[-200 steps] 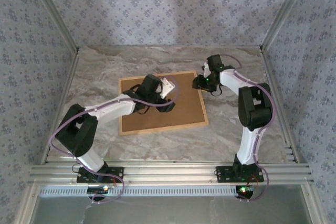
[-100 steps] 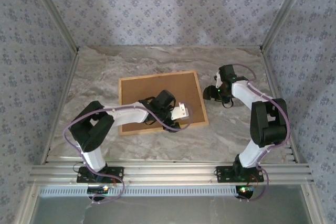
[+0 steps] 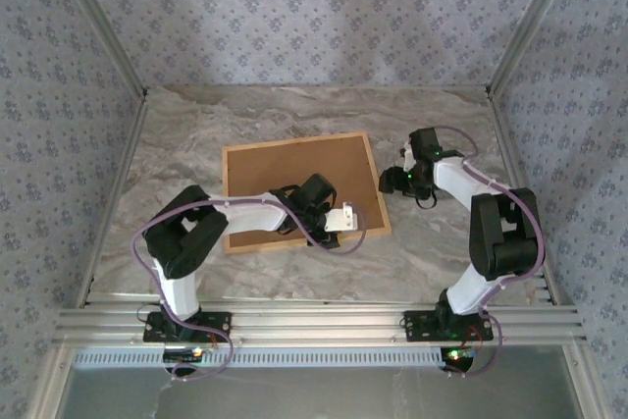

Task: Put the photo into the frame

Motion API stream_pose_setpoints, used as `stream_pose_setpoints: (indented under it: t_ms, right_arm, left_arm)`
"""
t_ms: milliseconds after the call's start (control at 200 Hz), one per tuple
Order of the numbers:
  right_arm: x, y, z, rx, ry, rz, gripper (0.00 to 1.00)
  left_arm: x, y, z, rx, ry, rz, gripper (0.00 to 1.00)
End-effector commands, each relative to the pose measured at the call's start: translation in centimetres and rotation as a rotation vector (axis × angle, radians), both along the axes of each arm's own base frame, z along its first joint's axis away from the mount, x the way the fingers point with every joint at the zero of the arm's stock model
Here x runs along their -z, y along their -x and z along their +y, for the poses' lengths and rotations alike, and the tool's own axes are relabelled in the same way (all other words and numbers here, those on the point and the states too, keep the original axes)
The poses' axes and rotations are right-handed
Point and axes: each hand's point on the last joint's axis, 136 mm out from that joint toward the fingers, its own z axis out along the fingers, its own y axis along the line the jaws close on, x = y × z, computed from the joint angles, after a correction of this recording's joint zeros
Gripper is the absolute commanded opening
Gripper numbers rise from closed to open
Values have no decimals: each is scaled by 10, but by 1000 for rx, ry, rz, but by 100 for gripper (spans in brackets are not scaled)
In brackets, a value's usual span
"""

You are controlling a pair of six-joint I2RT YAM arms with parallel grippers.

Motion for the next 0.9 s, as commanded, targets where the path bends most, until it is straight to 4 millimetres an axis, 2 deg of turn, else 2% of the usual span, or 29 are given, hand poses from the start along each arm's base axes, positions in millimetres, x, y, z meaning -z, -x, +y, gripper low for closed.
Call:
stream_pose_setpoints:
  t_ms: [0, 275, 520, 620, 895]
  right_arm:
    - [0, 6, 5, -24, -8, 4, 74]
    - [5, 21, 17, -74, -24, 42, 76]
    - [9, 34, 30, -99, -105, 69, 76]
    - [12, 38, 34, -103, -134, 82, 76]
    - [17, 46, 40, -110, -172, 107, 76]
  left_arm:
    - [19, 9, 8, 24, -48, -6, 38]
    - [7, -2, 10, -43, 9, -91, 16]
    - [-8, -7, 2, -97, 97, -97, 4]
    - [-12, -10, 0, -113, 111, -95, 0]
    - [-30, -19, -2, -174, 180, -71, 0]
